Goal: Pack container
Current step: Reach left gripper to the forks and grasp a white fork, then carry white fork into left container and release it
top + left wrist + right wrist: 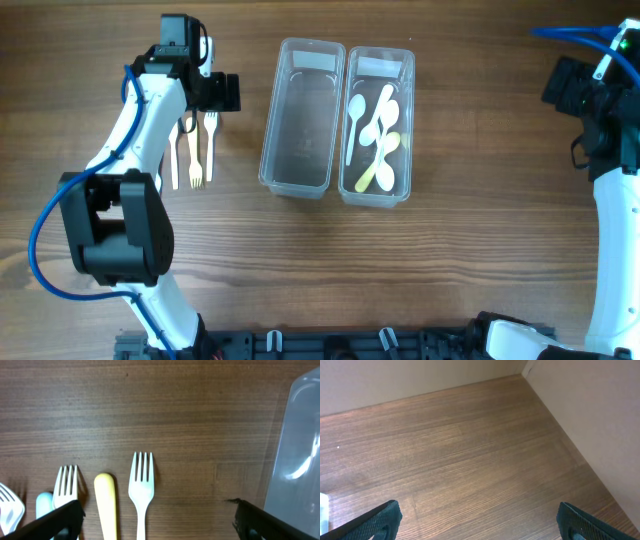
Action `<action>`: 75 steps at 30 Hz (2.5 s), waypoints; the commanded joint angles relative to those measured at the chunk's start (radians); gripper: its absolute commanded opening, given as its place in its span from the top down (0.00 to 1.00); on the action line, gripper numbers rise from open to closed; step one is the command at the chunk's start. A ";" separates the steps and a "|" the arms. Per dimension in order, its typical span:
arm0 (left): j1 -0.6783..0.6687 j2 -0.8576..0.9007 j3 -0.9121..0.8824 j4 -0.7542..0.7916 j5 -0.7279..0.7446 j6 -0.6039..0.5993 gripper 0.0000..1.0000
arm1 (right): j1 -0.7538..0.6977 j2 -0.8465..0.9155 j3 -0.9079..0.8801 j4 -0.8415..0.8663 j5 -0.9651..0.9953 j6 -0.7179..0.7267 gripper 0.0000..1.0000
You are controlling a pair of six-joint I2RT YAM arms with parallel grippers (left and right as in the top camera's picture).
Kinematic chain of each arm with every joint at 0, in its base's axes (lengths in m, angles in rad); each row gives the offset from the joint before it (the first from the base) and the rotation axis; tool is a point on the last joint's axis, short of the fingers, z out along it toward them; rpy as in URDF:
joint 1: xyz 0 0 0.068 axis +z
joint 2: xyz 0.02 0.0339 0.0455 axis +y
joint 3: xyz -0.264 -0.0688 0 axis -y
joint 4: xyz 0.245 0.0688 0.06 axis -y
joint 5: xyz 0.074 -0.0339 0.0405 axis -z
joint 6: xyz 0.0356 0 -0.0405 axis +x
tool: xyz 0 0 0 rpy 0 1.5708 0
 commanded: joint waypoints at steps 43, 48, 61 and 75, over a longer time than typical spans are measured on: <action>0.066 0.008 -0.299 0.192 0.026 -0.056 0.46 | -0.002 -0.013 0.012 0.002 -0.009 0.008 0.00; 0.066 0.008 -0.300 0.198 0.082 -0.001 0.52 | -0.002 -0.013 0.012 0.002 -0.009 0.008 0.00; 0.044 0.044 -0.302 0.201 0.082 -0.002 0.59 | -0.002 -0.013 0.012 0.002 -0.009 0.008 0.00; 0.044 0.024 -0.235 0.159 0.082 -0.008 0.96 | -0.002 -0.013 0.012 0.002 -0.009 0.008 0.00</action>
